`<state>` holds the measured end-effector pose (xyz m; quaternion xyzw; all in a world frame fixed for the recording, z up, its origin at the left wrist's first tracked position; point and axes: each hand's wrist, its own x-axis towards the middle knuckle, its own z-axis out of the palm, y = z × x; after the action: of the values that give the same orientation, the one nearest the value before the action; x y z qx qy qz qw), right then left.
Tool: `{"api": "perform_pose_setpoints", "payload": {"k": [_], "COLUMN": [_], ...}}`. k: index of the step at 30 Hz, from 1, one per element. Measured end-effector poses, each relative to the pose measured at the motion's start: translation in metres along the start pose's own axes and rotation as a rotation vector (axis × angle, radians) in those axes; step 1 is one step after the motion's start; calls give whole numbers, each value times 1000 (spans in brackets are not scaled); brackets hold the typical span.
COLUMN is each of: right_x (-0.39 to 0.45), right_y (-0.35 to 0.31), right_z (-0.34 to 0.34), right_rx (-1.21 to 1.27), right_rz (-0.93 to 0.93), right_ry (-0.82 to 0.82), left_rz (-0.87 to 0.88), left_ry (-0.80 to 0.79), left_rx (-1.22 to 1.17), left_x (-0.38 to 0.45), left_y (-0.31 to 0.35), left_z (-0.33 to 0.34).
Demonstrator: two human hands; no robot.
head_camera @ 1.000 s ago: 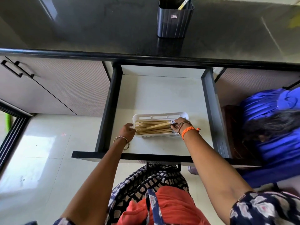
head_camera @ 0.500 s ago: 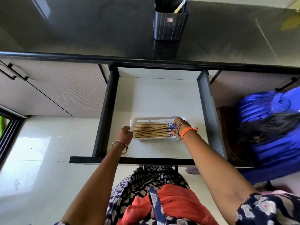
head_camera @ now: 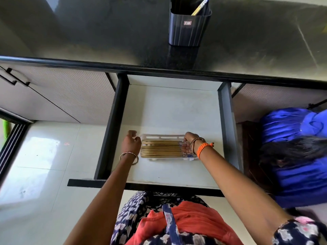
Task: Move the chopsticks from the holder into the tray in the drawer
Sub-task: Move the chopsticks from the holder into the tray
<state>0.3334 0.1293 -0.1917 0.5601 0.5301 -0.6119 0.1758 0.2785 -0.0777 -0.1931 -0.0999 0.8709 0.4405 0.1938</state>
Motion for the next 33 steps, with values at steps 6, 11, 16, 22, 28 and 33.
{"api": "perform_pose_setpoints", "payload": {"k": [6,11,16,22,28,33], "right_x": [-25,-38,-20,31,52,52], "right_y": [-83,-211,-333,-429,-476,-487], "right_z": [-14,-27,-51,-64,-65,-73], "right_rx": [-91,138,278,159,80,77], "right_rz": [-170,-528,-915,-924,-1011,-1055], "right_ry": [-128,-63,388,409,225,127], "left_rz": [235,449,617,663,701,694], "left_ry": [7,14,74,96,52,-13], "left_rx": [-46,-108,-141,-67,2,-20], "left_x": [40,88,123,164,184,186], "left_y": [99,224,324,359,348,349], "left_z": [6,8,4,14,8,0]}}
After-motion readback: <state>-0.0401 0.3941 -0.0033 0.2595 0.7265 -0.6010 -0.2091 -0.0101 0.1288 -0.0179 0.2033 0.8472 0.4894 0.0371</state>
